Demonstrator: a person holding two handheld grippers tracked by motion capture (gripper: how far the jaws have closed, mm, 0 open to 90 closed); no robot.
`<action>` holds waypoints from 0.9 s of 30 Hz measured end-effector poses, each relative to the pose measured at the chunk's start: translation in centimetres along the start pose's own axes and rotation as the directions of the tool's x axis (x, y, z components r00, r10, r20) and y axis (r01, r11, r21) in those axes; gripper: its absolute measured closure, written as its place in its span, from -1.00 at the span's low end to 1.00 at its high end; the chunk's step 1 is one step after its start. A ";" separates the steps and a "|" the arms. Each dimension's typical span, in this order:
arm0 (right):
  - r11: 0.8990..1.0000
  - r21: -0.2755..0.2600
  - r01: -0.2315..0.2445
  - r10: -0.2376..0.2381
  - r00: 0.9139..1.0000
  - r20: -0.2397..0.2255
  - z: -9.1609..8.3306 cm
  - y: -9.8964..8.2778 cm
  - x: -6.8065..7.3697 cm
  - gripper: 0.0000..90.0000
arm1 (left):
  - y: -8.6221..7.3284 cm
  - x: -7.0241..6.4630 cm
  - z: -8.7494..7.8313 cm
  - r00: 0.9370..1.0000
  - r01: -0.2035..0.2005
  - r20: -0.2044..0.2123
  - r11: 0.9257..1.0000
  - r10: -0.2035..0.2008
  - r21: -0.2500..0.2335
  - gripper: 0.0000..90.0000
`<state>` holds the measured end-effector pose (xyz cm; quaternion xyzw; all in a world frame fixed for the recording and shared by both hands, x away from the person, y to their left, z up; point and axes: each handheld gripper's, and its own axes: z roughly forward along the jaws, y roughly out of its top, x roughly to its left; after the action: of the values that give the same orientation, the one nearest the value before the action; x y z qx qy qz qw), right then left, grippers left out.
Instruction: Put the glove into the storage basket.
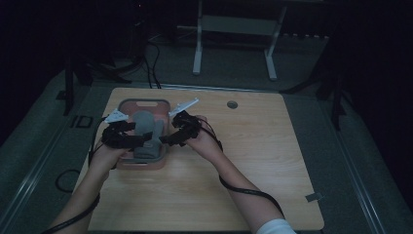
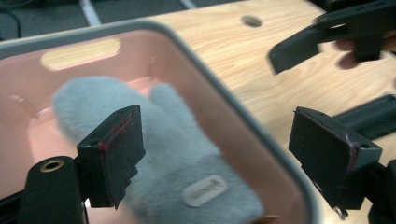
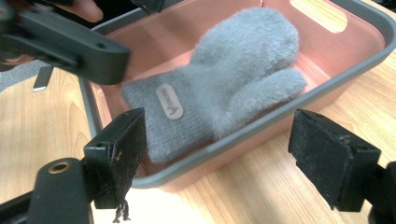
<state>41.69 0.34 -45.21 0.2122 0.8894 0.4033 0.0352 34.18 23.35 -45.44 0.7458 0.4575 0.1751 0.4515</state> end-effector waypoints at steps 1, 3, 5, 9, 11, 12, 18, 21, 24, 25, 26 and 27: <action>1.000 -0.001 0.003 -0.003 1.000 0.001 -0.1 -0.1 0.1 -0.57 | -0.1 -0.4 -0.2 1.000 -0.008 0.008 1.000 0.008 -0.012 -0.59; 1.000 0.000 0.009 -0.009 1.000 -0.002 -0.4 -0.5 0.1 -0.58 | -0.2 -1.1 -0.6 1.000 -0.027 0.009 0.999 0.027 -0.017 -0.59; 1.000 -0.004 0.018 -0.018 1.000 0.001 -0.8 -0.8 0.2 -0.58 | -0.4 -2.0 -0.9 0.999 -0.046 0.023 0.999 0.046 -0.027 -0.59; 1.000 -0.005 0.030 -0.030 1.000 0.002 -1.4 -1.6 0.4 -0.59 | -0.9 -3.7 -1.2 0.995 -0.081 0.059 0.996 0.083 -0.039 -0.59; 0.999 -0.001 0.036 -0.036 0.999 0.006 -1.7 -2.2 0.3 -0.59 | -1.2 -4.4 -1.5 0.992 -0.090 0.079 0.995 0.094 -0.052 -0.59; 0.999 0.000 0.037 -0.037 0.999 0.007 -1.8 -2.4 0.3 -0.59 | -1.4 -4.8 -1.6 0.991 -0.095 0.091 0.994 0.100 -0.054 -0.59; 0.998 0.011 0.060 -0.061 0.998 0.023 -2.6 -4.3 0.5 -0.60 | -2.6 -7.2 -1.3 0.974 -0.142 0.171 0.989 0.148 -0.050 -0.59; 0.998 0.013 0.062 -0.062 0.998 0.024 -3.0 -5.4 0.4 -0.60 | -3.2 -8.1 -0.9 0.966 -0.150 0.204 0.987 0.157 -0.049 -0.59; 0.998 0.016 0.069 -0.069 0.997 0.025 -3.1 -6.2 0.5 -0.60 | -3.7 -8.8 -0.5 0.958 -0.159 0.236 0.986 0.165 -0.045 -0.59; 0.997 0.020 0.079 -0.079 0.996 0.028 -3.1 -6.6 0.5 -0.61 | -3.9 -9.1 -0.3 0.956 -0.163 0.242 0.986 0.169 -0.044 -0.59; 0.996 0.026 0.081 -0.082 0.996 0.028 -3.2 -7.0 0.4 -0.61 | -4.1 -9.4 -0.1 0.952 -0.169 0.251 0.985 0.175 -0.045 -0.59; 0.996 0.030 0.082 -0.082 0.996 0.025 -3.1 -7.3 0.3 -0.61 | -4.3 -9.6 0.1 0.948 -0.178 0.260 0.983 0.183 -0.042 -0.59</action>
<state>38.09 -6.03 -48.43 0.1812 0.9026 0.3858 0.0603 26.97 15.97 -47.54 0.7969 0.3220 0.1195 0.4969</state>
